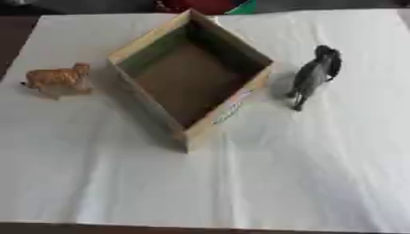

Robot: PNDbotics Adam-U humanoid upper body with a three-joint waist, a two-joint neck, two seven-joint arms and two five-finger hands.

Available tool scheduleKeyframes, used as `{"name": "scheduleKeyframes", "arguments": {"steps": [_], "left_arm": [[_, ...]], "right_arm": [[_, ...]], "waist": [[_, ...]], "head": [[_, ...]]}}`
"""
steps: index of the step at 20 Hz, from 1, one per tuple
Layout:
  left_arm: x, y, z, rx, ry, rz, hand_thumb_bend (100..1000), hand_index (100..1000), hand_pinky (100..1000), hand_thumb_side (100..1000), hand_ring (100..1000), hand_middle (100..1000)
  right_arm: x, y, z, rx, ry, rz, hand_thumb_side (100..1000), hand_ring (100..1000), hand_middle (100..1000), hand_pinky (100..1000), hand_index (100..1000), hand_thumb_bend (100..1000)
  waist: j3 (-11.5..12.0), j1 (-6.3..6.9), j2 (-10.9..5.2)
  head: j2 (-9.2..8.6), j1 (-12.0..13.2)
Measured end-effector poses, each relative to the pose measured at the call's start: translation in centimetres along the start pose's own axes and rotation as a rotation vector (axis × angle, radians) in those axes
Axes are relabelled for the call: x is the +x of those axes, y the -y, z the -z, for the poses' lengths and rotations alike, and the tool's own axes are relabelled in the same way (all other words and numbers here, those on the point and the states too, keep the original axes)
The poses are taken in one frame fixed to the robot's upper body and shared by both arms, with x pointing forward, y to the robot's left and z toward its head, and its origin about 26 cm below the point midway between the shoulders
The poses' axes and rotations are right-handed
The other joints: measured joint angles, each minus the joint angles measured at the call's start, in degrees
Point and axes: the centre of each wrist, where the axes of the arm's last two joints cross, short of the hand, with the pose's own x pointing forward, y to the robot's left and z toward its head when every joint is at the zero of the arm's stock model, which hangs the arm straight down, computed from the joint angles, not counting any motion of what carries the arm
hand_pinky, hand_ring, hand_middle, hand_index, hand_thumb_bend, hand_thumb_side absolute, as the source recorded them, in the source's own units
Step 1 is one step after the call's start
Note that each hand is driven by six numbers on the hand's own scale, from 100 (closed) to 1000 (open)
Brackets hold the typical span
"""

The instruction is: Pick up objects on the table and place them in the box.

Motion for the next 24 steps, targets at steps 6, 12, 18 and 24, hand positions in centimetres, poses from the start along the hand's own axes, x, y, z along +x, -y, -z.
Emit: {"name": "scheduleKeyframes", "arguments": {"steps": [6, 12, 18, 24], "left_arm": [[0.0, 0.1, -0.1, 0.005, -0.005, -0.002, 127, 867, 585, 881, 711, 777], [0.0, 0.1, -0.1, 0.005, -0.005, -0.002, 127, 867, 584, 882, 711, 778], [0.0, 0.1, -0.1, 0.005, -0.004, -0.003, 128, 867, 583, 879, 711, 778], [0.0, 0.1, -0.1, 0.003, -0.002, -0.005, 129, 867, 582, 877, 712, 778]], "right_arm": [[0.0, 0.0, 0.0, -0.001, 0.002, -0.001, 1000, 1000, 773, 782, 846, 100], [0.0, 0.0, -0.1, 0.004, 0.006, -0.009, 1000, 1000, 779, 784, 847, 100], [0.0, 0.3, -0.1, 0.042, 0.026, -0.059, 1000, 1000, 796, 790, 856, 100], [0.6, 1.4, 1.2, 0.129, 0.101, -0.180, 1000, 1000, 848, 805, 879, 100]], "waist": [[0.00, -0.09, 0.05], [0.00, -0.43, 0.05], [-0.01, -0.44, 0.13], [-0.02, -0.46, 0.13]], "head": [[-0.01, -1.26], [-0.18, -1.91], [-0.53, -2.12], [-0.53, -1.83]]}}
